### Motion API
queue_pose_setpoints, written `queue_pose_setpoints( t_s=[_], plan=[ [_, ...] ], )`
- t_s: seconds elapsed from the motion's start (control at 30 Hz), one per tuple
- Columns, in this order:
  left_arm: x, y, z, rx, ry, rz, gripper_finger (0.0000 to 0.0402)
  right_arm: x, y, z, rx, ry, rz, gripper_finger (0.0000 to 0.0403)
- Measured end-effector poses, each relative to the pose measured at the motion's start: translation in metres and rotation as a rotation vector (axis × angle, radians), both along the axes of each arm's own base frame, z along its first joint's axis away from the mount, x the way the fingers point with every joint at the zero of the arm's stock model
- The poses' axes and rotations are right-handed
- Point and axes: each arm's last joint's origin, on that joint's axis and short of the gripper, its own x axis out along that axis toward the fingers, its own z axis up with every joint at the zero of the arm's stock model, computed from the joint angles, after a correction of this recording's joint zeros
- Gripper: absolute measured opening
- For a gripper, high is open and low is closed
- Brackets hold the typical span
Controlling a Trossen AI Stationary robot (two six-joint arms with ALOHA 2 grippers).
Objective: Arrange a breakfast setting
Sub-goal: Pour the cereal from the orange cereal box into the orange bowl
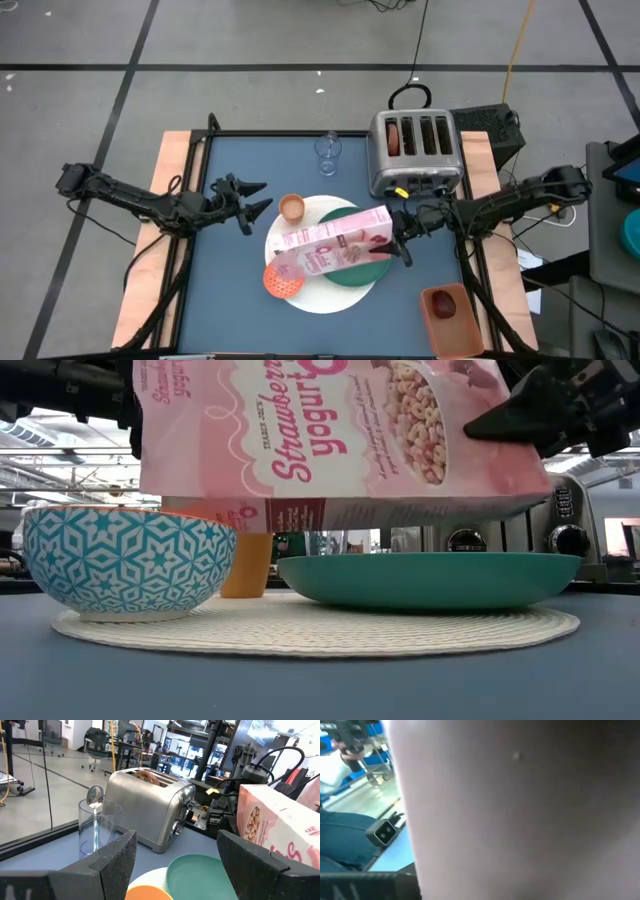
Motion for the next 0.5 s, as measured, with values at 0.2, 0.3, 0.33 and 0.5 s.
queue_pose_setpoints(
  t_s=[0.2,0.3,0.33,0.5],
  plan=[
    [0.0,0.0,0.0,-0.001,-0.001,0.0,0.0278,0.0,0.0,0.0,0.003,-0.004,0.004,0.0212],
    [0.0,0.0,0.0,-0.001,0.0,0.0,0.0278,0.0,0.0,0.002,0.002,-0.018,0.001,0.0212],
    [0.0,0.0,0.0,0.0,0.0,0.0,0.0278,0.001,0.0,0.003,-0.002,-0.036,0.002,0.0212],
    [0.0,0.0,0.0,-0.001,-0.001,0.0,0.0278,0.004,0.0,0.011,-0.015,-0.076,0.008,0.0212]
  ],
)
